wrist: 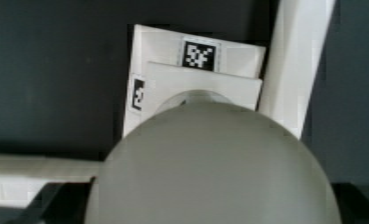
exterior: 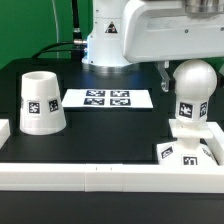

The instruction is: Assemble lamp

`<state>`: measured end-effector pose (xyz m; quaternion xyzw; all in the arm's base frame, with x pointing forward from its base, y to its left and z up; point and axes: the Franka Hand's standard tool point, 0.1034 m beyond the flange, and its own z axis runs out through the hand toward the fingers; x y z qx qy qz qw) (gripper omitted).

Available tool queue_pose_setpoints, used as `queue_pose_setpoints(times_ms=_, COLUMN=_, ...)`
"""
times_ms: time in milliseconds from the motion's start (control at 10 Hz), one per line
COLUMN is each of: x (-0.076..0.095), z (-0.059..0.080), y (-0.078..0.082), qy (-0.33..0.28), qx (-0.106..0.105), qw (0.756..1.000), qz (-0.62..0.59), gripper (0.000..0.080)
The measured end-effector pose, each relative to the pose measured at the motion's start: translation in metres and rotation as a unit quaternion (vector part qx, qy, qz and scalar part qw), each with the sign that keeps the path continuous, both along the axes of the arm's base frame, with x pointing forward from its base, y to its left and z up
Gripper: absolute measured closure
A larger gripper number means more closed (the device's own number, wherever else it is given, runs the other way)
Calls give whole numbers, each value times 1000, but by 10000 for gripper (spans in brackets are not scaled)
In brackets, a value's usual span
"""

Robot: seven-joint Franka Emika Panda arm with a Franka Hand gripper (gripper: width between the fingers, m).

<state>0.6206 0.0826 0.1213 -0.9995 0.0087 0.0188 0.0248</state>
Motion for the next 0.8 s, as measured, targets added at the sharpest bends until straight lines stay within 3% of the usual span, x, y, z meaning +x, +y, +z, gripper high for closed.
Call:
queue_pose_setpoints(times_ms=500, x=0, z=-1, y=3, qy=14, qx=7, qw=980, qz=-197, gripper=222)
queue_pose_setpoints(times_ms=800, x=-1, z=-1, y=7, qy=25, qx=4, qw=943, qz=-333, gripper=222)
